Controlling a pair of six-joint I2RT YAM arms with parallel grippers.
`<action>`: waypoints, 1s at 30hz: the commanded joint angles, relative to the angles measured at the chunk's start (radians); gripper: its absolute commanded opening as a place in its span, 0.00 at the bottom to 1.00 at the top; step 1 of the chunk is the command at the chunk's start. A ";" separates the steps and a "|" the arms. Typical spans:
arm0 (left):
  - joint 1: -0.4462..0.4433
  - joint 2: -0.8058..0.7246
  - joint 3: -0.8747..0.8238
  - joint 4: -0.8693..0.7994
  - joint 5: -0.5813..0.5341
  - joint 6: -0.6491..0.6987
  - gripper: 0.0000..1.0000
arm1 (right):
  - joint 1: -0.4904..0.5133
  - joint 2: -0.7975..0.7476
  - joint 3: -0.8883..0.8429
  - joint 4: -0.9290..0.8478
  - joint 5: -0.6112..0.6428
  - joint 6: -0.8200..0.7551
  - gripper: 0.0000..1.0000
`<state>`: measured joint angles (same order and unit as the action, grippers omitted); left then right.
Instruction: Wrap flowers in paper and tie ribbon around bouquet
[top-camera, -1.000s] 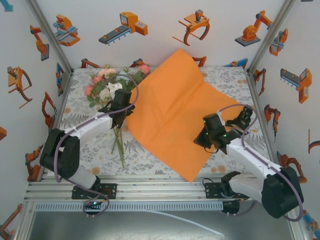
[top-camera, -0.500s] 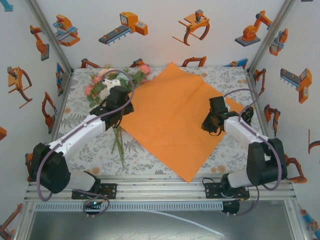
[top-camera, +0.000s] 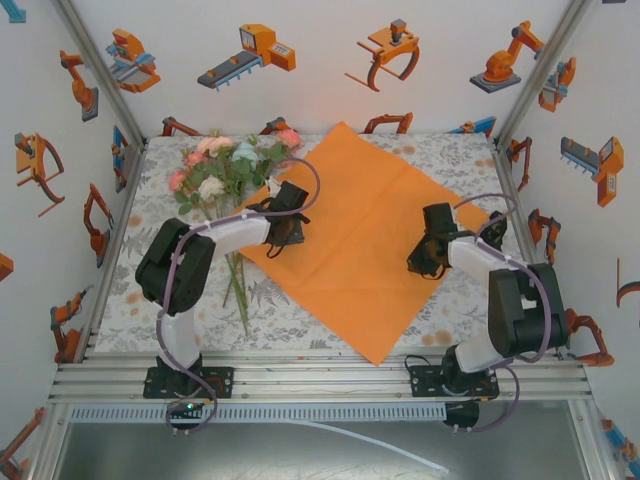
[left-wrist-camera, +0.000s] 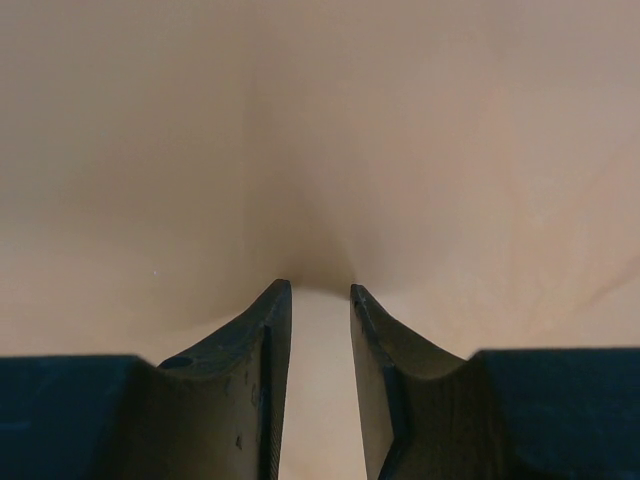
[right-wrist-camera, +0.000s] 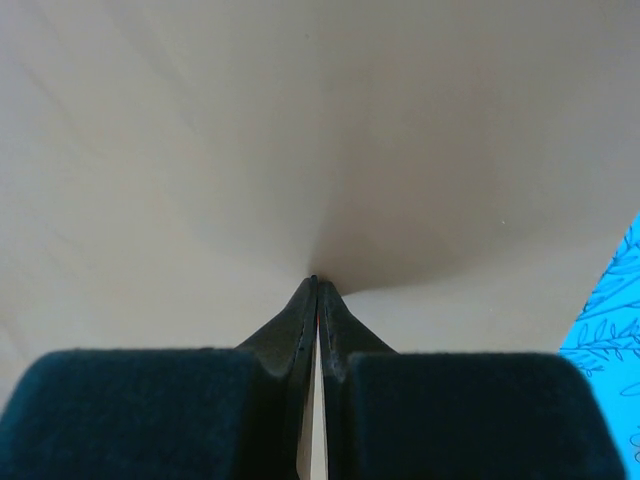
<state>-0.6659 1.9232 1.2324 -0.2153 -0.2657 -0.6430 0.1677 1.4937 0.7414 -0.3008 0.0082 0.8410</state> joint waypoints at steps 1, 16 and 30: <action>0.017 0.044 0.065 0.027 0.054 -0.005 0.32 | -0.008 -0.040 -0.050 -0.014 0.040 0.040 0.08; 0.046 0.299 0.344 0.107 0.237 0.057 0.28 | -0.033 -0.108 -0.095 -0.026 0.042 0.008 0.06; 0.118 0.119 0.247 0.132 0.225 0.033 0.43 | -0.033 -0.030 0.099 -0.093 -0.101 -0.094 0.09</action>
<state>-0.5625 2.1349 1.5024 -0.0910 -0.0582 -0.6151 0.1398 1.4830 0.7727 -0.3416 -0.0624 0.7776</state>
